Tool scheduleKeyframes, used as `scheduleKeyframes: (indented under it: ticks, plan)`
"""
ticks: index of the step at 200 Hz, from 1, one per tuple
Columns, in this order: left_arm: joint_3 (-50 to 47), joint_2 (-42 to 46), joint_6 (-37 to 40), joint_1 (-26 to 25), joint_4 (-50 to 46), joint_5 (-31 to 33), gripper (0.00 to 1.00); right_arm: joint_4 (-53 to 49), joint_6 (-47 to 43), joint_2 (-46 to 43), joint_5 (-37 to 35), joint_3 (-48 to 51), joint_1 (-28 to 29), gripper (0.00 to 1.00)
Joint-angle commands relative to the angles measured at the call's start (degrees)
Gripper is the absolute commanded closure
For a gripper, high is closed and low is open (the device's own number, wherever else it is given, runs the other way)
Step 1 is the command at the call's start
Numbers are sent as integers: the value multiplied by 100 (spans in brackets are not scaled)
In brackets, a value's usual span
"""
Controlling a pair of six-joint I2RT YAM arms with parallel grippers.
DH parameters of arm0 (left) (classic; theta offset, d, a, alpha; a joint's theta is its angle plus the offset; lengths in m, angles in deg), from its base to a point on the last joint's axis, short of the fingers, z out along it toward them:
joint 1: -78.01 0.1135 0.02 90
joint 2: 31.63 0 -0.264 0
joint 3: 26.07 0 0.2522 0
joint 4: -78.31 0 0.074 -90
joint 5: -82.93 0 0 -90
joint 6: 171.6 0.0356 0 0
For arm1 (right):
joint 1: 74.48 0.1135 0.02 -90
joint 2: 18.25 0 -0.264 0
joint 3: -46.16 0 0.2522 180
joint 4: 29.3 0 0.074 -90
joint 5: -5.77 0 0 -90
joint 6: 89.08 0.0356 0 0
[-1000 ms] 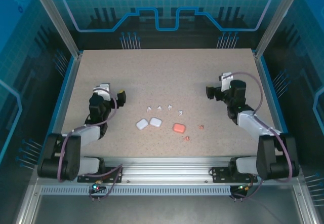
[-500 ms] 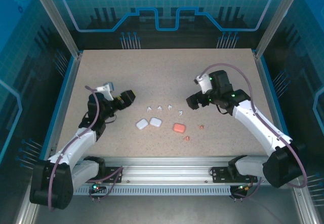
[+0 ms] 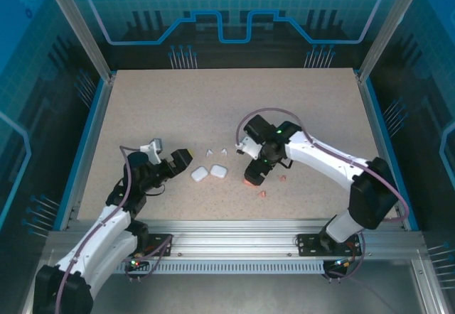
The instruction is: Insert wireless bluetooth earbuds into charging case
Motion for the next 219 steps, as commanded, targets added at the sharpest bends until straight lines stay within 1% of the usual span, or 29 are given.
scheduleKeyframes:
  ticks: [1,25,70,99,123,219]
  plan:
    - [91,259,200,-23,-627,337,1,-429,-408,420,-199,-288,143,11]
    - [129,412,216,-23,-855,579,1,-408,-537,807,-207,-404,209,12]
    - [92,466,168,-23,-899,761,1,-338,-756,1398,-574,-541,426,11]
    - [120,460,212,-20,-934,877,1,-253,-909,1714,-571,-600,484,16]
    - [164,462,256,-14,-996,905,1,-252,-996,1856,-584,-632,503,16]
    - [159,454,198,-15,-997,939,1,83,-1143,2143,-753,-456,608,26]
